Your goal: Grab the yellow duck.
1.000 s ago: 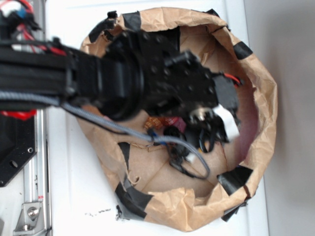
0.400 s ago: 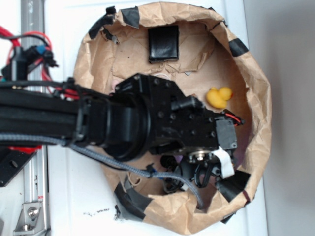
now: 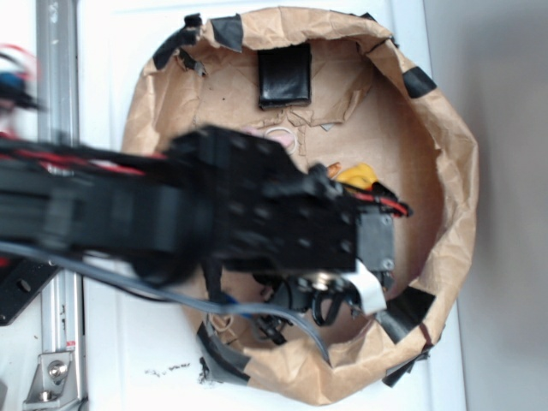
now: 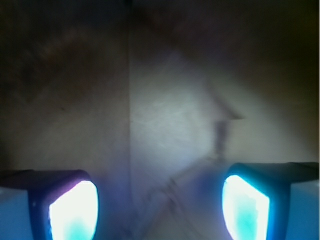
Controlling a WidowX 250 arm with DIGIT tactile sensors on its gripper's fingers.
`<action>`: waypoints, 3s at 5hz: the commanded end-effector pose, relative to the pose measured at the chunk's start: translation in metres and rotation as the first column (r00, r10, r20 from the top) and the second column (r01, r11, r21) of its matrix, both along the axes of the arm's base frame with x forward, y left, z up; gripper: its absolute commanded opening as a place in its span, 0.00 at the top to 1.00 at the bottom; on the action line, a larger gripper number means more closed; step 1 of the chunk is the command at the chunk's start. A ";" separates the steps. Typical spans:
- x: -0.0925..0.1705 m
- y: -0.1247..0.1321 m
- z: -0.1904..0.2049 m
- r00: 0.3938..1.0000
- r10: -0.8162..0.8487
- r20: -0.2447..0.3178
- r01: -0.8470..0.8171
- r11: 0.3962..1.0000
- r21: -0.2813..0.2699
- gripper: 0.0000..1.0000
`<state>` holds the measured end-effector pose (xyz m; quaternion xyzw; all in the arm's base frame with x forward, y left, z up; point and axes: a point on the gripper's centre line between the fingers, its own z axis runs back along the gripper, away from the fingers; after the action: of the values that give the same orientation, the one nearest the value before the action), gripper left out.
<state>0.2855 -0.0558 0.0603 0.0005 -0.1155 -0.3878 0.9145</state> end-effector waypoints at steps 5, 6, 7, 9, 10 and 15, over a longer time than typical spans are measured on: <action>0.023 0.015 -0.008 0.998 0.058 0.017 -0.058 0.998 0.004 0.00; 0.027 0.022 -0.015 0.998 0.070 0.001 -0.070 0.997 0.025 0.00; 0.026 0.044 -0.021 0.991 0.136 -0.008 -0.135 0.990 0.039 0.00; 0.027 0.067 -0.035 0.980 0.201 -0.010 -0.199 0.975 0.100 0.00; 0.035 0.072 -0.034 0.978 0.210 0.016 -0.210 0.972 0.109 0.00; 0.019 0.034 0.054 0.978 0.190 0.089 -0.193 0.981 0.029 1.00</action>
<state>0.2992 -0.0122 0.0912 0.0332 -0.1037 -0.2916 0.9503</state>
